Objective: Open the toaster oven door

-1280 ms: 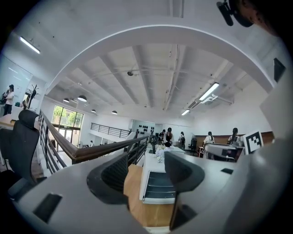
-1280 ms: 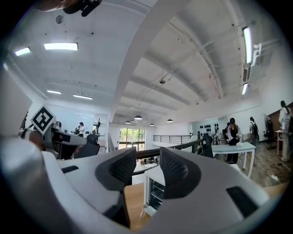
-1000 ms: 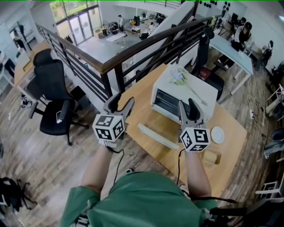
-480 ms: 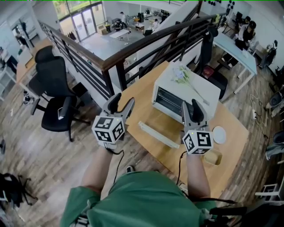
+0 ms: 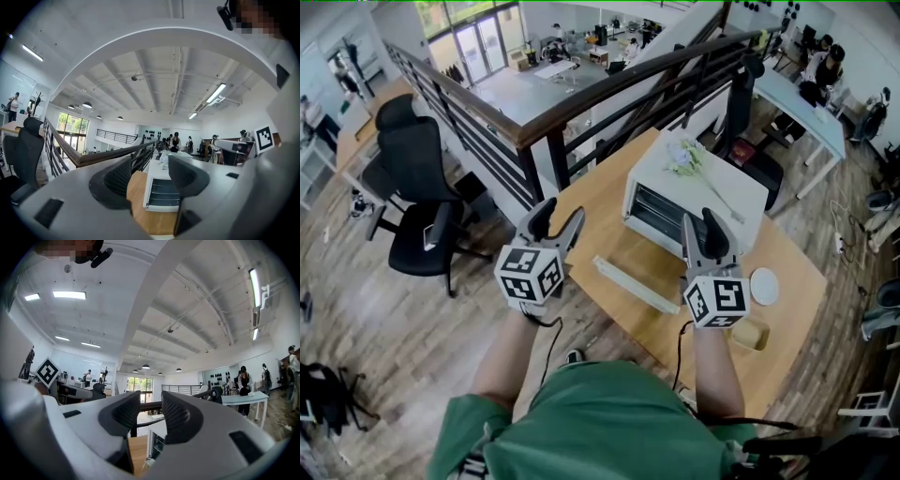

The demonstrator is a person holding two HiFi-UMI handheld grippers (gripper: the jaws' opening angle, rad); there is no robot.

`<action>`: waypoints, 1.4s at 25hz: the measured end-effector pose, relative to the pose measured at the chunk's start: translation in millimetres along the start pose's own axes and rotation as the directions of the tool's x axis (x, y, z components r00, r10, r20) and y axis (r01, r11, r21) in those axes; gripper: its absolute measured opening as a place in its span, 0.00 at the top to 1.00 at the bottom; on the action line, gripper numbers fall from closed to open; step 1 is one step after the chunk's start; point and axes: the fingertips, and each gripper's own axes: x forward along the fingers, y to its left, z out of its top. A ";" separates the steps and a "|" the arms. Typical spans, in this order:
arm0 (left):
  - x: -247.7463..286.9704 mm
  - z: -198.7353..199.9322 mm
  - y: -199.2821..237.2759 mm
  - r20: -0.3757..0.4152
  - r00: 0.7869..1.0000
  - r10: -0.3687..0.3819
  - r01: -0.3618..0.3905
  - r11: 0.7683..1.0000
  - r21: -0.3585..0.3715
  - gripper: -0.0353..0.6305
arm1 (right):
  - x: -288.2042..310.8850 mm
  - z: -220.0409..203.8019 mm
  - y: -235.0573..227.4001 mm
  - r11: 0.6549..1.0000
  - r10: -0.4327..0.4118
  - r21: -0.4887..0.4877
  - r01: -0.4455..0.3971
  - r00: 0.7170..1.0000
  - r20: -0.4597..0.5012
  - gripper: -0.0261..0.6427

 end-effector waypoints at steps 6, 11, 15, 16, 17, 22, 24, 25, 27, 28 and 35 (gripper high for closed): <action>2.1 2.0 -4.2 0.001 1.000 -0.004 0.004 1.000 0.000 0.56 | -2.0 3.7 -0.2 1.000 0.013 -0.002 -0.013 1.000 0.000 0.74; 2.8 0.2 -6.5 -0.002 1.000 -0.007 0.007 1.000 0.000 0.56 | -3.8 5.2 0.2 1.000 0.025 0.012 -0.025 1.000 0.000 0.74; 2.8 0.5 -7.7 -0.004 1.000 -0.002 0.002 1.000 -0.005 0.56 | -5.4 7.6 -1.1 0.999 0.031 0.024 -0.031 1.000 0.005 0.74; 2.6 1.1 -7.5 -0.003 1.000 -0.001 0.001 1.000 -0.006 0.56 | -5.3 8.3 -1.0 0.999 0.033 0.026 -0.033 0.999 0.006 0.74; 2.3 1.7 -7.4 -0.003 1.000 0.000 0.000 1.000 -0.006 0.56 | -5.2 9.0 -0.6 0.999 0.035 0.027 -0.035 0.999 0.008 0.74; 0.7 3.5 -9.1 -0.004 1.000 0.002 -0.002 1.000 -0.001 0.56 | -5.8 11.0 1.0 0.999 0.044 0.024 -0.044 0.999 0.008 0.74; -0.8 4.3 -9.7 -0.004 1.000 0.003 -0.003 1.000 0.002 0.56 | -6.9 11.8 1.8 0.999 0.046 0.023 -0.046 0.999 0.008 0.74; -1.7 4.8 -10.3 -0.003 1.000 0.004 -0.004 1.000 0.003 0.56 | -7.7 12.4 2.1 0.999 0.047 0.024 -0.047 0.999 0.008 0.74; -3.1 5.6 -11.9 -0.003 1.000 0.004 -0.004 1.000 0.005 0.56 | -9.3 13.7 2.1 0.999 0.047 0.024 -0.047 0.999 0.008 0.74; -3.3 5.9 -12.8 -0.003 1.000 0.004 -0.004 1.000 0.006 0.56 | -10.0 14.3 1.6 0.999 0.047 0.023 -0.048 0.999 0.008 0.74; -3.7 4.0 -19.4 -0.005 1.000 0.007 -0.007 1.000 0.012 0.56 | -15.1 13.8 -1.5 0.998 0.054 0.024 -0.054 0.998 0.011 0.74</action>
